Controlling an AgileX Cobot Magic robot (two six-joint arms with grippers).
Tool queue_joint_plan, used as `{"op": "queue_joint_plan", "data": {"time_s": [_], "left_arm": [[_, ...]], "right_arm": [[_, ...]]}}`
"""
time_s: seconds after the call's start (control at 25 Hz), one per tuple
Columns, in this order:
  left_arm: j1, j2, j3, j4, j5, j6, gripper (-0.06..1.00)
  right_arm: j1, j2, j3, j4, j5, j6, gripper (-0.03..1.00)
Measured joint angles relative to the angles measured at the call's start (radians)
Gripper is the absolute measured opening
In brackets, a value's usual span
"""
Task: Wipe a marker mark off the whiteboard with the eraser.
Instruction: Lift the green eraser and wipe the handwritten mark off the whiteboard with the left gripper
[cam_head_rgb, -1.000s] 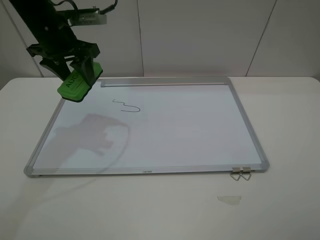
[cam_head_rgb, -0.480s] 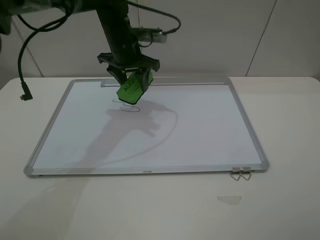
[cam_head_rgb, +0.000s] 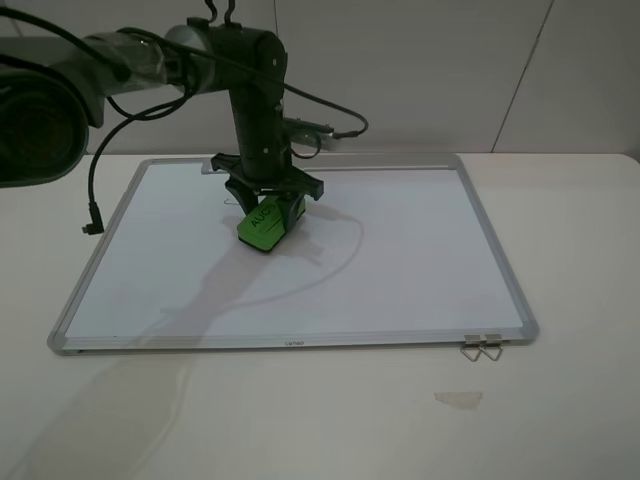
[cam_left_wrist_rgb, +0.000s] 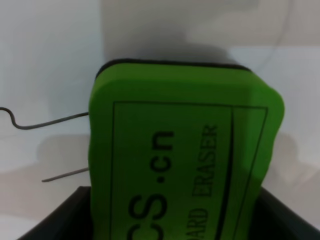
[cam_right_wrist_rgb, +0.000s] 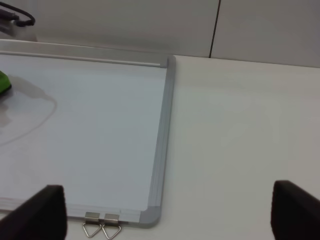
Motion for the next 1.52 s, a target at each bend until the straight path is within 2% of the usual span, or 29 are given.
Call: {"op": "queue_joint_plan", "data": {"time_s": [0.48,0.76,1.04,1.24,1.4,1.52], "left_arm": [[0.010,0.031,-0.007,-0.004,0.000,-0.002,0.60],[0.080,0.033,-0.007,-0.041,0.000,-0.011,0.60],[0.178,0.033,-0.012,0.057,0.000,-0.040,0.60],[0.225,0.033,-0.012,0.071,0.000,-0.053,0.60],[0.233,0.033,-0.012,0.049,0.000,-0.055,0.60],[0.234,0.037,-0.012,-0.006,0.000,-0.038,0.60]], "right_arm": [[0.000,0.000,0.000,0.000,0.000,0.000,0.82],[0.000,0.000,0.000,0.000,0.000,0.000,0.82],[0.000,0.000,0.000,0.000,0.000,0.000,0.82],[0.000,0.000,0.000,0.000,0.000,0.000,0.82],[0.000,0.000,0.000,0.000,0.000,0.000,0.82],[0.000,0.000,0.000,0.000,0.000,0.000,0.82]]}}
